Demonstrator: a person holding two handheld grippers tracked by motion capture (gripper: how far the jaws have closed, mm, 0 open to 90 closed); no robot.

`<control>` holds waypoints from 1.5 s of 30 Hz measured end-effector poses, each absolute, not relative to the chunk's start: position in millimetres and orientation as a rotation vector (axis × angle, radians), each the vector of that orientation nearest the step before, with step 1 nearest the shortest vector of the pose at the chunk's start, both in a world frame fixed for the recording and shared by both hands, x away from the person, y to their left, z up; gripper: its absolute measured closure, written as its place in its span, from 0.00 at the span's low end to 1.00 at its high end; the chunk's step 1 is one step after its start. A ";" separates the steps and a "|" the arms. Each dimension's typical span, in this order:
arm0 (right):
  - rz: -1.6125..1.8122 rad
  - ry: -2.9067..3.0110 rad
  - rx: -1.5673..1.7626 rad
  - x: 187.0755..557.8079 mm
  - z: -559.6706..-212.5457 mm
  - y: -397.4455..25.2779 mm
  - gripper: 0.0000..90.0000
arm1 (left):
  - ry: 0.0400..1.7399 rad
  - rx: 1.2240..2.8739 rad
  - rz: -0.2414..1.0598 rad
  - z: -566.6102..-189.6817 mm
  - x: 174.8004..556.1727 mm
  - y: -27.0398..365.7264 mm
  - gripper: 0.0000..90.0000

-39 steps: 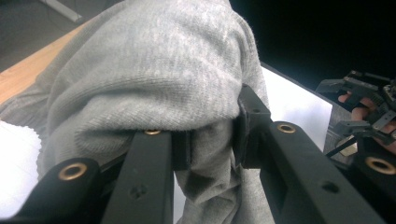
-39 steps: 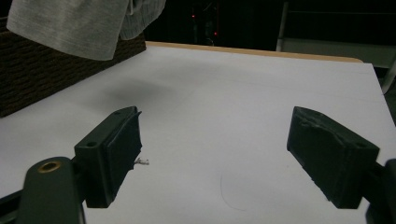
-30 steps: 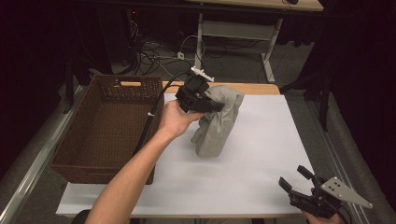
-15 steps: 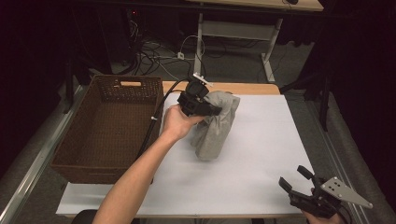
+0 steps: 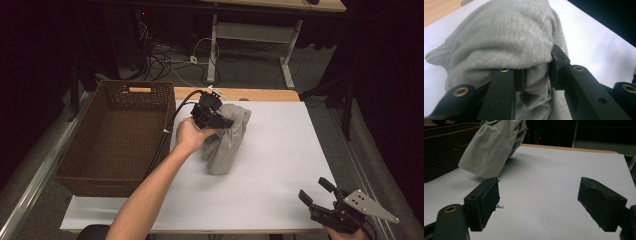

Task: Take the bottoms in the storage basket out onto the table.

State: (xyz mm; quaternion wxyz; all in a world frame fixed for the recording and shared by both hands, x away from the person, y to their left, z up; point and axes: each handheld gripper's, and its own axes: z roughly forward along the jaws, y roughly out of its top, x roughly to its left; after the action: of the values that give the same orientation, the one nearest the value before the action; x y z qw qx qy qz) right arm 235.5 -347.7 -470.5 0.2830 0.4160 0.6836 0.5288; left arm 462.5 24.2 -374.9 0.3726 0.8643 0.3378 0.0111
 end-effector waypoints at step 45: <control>1.420 1.835 1.110 235.1 -470.6 -347.9 0.20 | 1.025 2.284 0.039 -453.8 488.6 -5.8 0.72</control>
State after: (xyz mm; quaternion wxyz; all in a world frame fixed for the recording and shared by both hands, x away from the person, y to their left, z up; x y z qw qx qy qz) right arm 235.1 -347.9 -470.6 0.2811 0.4143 0.6846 0.5298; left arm 488.6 -5.8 -453.8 0.3137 0.8662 0.3888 0.0147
